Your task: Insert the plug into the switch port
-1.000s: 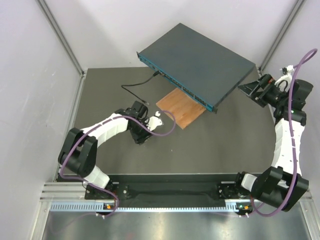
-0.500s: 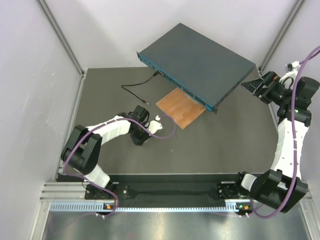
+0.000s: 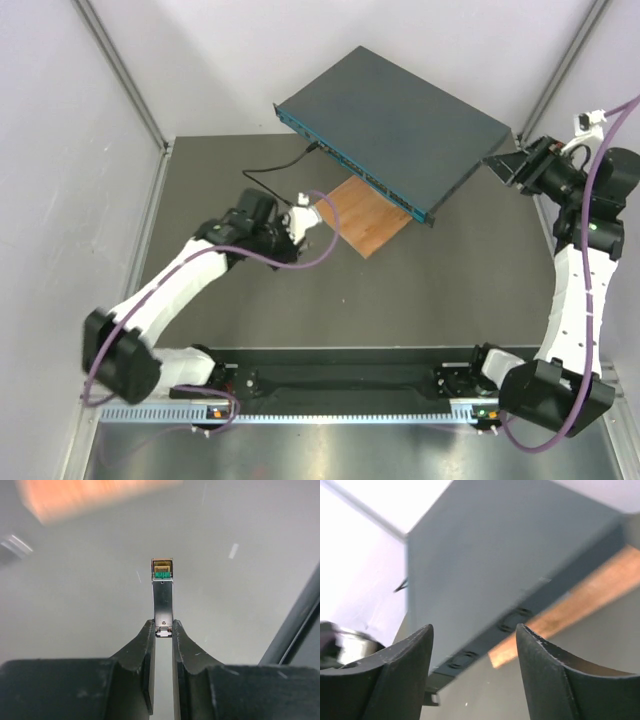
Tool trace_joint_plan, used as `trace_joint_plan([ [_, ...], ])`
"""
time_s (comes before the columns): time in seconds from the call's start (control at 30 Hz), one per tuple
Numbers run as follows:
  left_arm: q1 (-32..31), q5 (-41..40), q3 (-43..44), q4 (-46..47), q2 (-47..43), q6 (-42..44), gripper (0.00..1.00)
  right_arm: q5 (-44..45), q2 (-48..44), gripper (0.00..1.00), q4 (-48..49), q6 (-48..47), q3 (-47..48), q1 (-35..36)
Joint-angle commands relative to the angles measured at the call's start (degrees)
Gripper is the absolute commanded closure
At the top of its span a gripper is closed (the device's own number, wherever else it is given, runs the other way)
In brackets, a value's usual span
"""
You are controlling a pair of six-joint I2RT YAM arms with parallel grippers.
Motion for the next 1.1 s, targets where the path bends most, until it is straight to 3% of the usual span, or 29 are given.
trace_joint_plan([
  [0.0, 0.2, 9.0, 3.9, 4.1, -10.5, -5.2, 1.00, 0.4, -1.7, 0.35, 7.1, 0.4, 2.9, 5.0],
  [0.23, 0.1, 7.3, 10.4, 7.2, -13.8, -8.9, 1.00, 5.5, 2.6, 0.39, 7.1, -4.2, 7.6, 26.2],
  [0.43, 0.0, 5.9, 12.7, 9.1, -13.8, -7.8, 1.00, 5.1, 8.9, 0.43, 9.9, -3.8, 11.2, 39.9],
  [0.6, 0.0, 5.1, 14.4, 8.9, -12.9, -7.1, 1.00, 7.2, 14.8, 0.43, 6.5, -6.7, 15.6, 50.8],
  [0.8, 0.0, 4.6, 15.6, 7.9, -12.3, -6.5, 1.00, 11.8, 20.8, 0.44, 2.5, -10.3, 19.2, 59.7],
  [1.07, 0.1, 4.6, 15.9, 8.0, -12.6, -5.5, 1.00, 13.8, 25.4, 0.45, 1.4, -11.2, 22.1, 63.9],
])
